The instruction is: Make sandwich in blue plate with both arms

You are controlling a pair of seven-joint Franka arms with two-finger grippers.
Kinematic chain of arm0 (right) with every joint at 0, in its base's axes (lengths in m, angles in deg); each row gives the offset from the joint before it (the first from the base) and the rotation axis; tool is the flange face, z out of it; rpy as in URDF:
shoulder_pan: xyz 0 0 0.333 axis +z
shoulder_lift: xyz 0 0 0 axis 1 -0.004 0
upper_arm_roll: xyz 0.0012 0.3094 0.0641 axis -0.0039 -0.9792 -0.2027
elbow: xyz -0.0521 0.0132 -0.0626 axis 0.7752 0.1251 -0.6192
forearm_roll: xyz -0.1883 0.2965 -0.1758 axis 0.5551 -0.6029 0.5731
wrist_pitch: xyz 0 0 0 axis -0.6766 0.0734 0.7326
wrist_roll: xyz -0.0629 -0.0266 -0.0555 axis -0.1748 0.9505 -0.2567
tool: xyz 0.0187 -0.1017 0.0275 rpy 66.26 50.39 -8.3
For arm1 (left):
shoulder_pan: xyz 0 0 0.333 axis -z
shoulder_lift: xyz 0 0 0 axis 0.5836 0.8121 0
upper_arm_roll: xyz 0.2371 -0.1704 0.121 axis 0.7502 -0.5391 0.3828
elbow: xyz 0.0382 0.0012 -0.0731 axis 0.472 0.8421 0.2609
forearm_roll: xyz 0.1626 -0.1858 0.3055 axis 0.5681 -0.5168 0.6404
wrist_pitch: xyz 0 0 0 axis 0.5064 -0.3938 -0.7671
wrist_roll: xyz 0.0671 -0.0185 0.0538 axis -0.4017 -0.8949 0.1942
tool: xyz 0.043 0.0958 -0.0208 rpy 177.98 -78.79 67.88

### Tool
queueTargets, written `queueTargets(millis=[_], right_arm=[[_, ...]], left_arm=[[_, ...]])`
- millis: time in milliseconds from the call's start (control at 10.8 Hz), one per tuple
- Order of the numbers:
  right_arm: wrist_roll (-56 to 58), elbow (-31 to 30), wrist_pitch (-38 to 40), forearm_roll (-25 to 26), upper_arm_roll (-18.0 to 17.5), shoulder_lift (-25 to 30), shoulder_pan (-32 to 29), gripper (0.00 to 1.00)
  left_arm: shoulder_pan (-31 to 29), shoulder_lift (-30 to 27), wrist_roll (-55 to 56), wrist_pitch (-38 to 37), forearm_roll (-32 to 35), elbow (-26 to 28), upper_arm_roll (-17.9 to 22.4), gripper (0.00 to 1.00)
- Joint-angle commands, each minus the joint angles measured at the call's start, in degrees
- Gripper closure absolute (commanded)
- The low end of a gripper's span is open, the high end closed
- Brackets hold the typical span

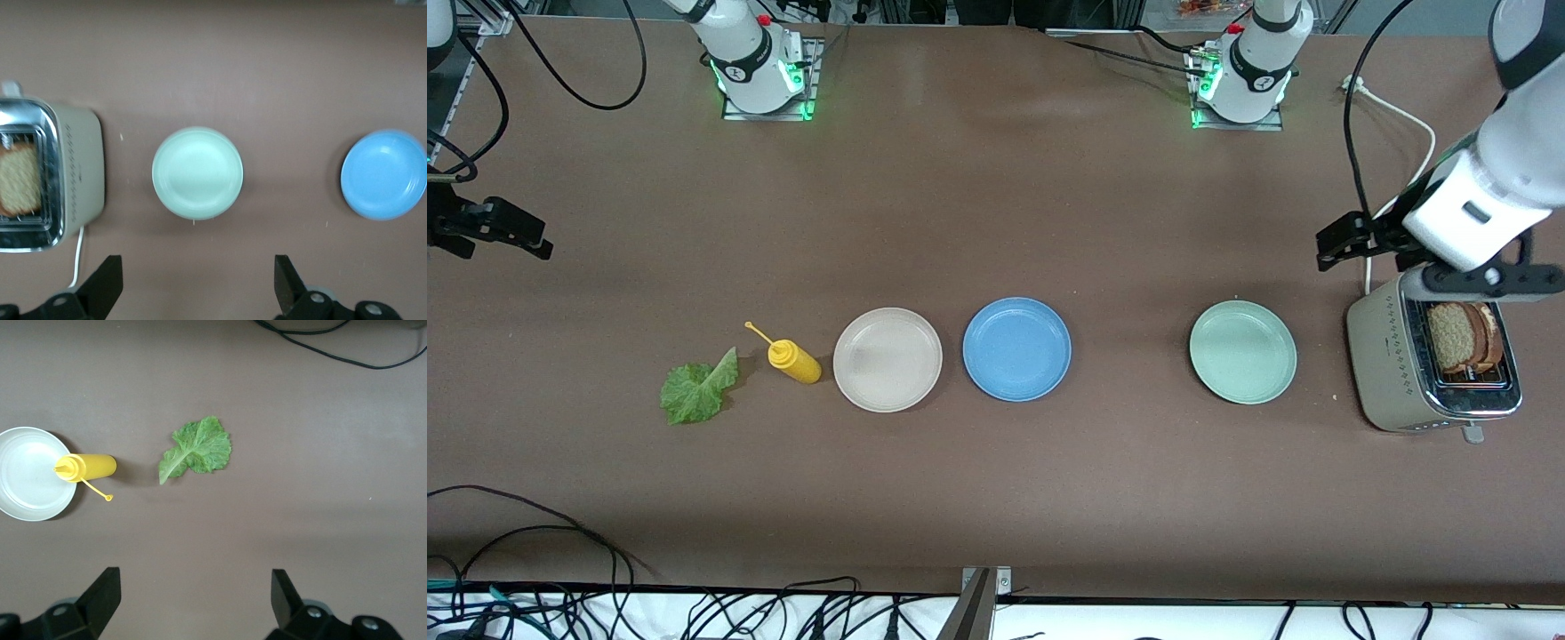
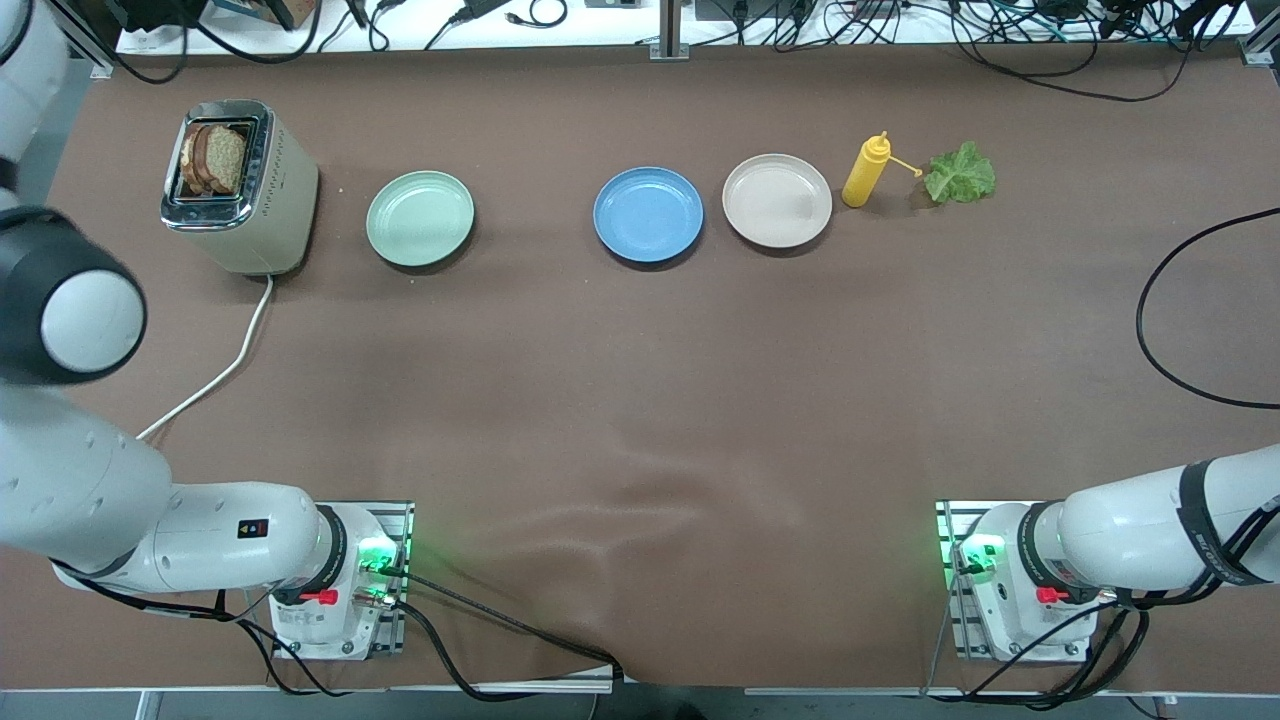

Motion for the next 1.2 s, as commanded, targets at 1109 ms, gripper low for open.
queueTargets(millis=[1109], right_arm=[[-0.41,2.22,-1.24,0.03,-0.26,0.37,1.09,0.00]], left_arm=[[6.81,-11.00,-4.09,1.03,-2.41,12.08,9.46,0.00]])
